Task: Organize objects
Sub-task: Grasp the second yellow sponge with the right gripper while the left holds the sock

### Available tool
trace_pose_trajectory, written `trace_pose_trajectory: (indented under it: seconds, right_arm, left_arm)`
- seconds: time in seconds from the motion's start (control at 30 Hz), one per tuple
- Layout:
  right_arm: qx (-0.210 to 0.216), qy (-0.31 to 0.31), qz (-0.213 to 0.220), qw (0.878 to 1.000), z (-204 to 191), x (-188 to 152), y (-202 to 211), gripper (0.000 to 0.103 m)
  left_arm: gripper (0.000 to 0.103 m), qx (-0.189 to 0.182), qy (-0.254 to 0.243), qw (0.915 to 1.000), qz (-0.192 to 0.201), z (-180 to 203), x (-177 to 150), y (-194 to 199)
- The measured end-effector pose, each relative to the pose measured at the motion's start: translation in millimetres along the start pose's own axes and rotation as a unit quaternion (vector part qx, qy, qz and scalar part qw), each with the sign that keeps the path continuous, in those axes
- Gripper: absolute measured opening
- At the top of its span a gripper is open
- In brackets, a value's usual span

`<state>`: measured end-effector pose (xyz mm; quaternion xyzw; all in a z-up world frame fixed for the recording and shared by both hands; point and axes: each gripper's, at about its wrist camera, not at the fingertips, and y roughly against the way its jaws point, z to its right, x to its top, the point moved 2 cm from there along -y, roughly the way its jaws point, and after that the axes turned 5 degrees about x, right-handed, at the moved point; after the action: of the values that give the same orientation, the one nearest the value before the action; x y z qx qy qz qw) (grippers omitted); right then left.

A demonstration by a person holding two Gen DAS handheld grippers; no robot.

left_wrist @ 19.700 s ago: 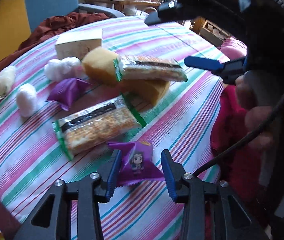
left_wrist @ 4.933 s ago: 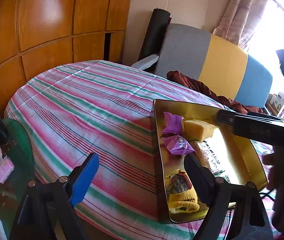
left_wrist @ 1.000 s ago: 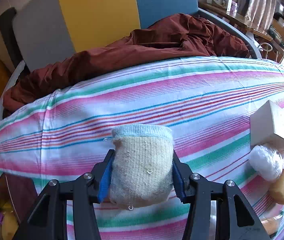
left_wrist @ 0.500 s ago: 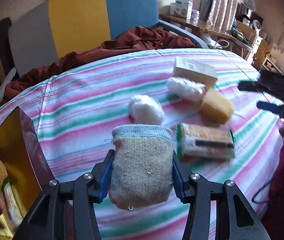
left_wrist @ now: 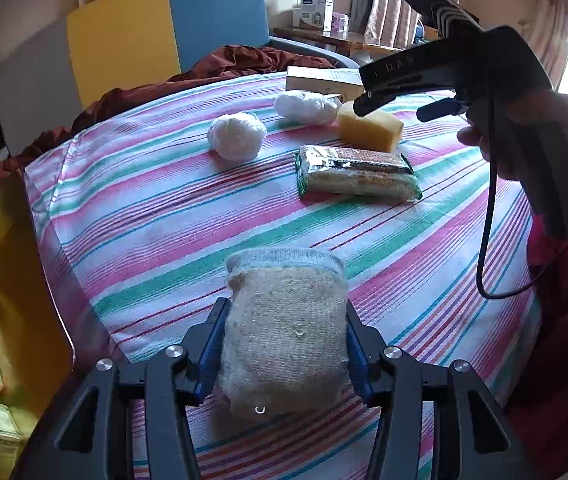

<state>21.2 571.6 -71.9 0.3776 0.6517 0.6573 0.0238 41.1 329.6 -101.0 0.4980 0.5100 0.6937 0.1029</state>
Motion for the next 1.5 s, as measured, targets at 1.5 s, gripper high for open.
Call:
trace_pose_trajectory:
  seconds: [1.5]
  right_arm:
    - [-0.044,0.072,-0.044,0.995,-15,-4,-37,0.064]
  left_arm:
    - [0.053,-0.029,0.088,0.9934,0.067,-40,-2,90]
